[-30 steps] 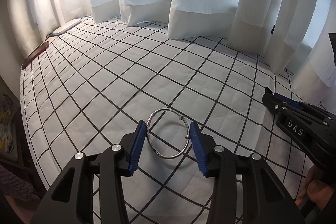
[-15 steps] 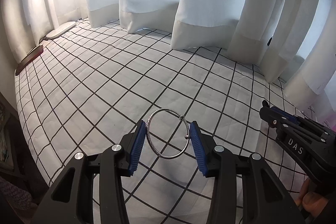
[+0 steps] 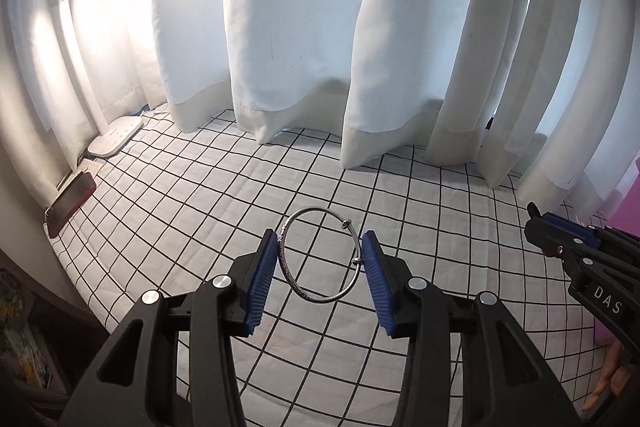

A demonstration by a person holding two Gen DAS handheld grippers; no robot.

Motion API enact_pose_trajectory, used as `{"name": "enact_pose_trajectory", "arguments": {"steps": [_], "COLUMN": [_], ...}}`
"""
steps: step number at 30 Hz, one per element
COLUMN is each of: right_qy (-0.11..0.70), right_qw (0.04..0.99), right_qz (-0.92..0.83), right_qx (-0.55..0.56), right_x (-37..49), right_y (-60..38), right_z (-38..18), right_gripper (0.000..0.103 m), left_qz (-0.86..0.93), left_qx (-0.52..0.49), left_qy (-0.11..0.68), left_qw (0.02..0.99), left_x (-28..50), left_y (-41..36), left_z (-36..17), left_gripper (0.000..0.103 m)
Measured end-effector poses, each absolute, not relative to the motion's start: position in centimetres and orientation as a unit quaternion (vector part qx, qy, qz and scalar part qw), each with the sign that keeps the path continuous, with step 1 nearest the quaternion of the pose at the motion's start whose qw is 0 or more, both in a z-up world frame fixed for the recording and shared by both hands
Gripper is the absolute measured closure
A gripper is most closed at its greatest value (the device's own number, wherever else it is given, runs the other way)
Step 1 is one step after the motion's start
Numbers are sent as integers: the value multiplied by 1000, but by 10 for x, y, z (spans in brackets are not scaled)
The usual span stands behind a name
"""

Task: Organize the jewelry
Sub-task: 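Lift and carry the bangle and hair tie over the pink tub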

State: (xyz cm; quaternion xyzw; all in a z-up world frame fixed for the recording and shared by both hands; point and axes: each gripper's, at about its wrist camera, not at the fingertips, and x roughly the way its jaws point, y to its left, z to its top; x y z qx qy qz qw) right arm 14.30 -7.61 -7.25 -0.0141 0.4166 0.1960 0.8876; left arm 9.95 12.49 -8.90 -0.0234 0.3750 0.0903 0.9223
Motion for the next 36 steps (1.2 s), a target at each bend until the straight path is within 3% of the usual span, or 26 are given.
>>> {"name": "enact_pose_trajectory", "arguments": {"steps": [13, 27, 36], "right_qy": [366, 318, 324], "right_qw": [924, 943, 936], "right_qz": [104, -48, -89], "right_qx": [36, 83, 103], "right_x": [87, 26, 5], "right_y": [-130, -308, -437], "right_z": [3, 46, 44], "right_gripper": [82, 82, 82], "left_qz": [-46, -201, -233], "left_qx": [21, 53, 67], "left_qy": [333, 289, 307], "left_qw": [942, 935, 921], "left_x": [98, 95, 93], "left_y": [74, -105, -234], "left_z": [-28, 6, 7], "left_gripper": [60, 60, 60]}}
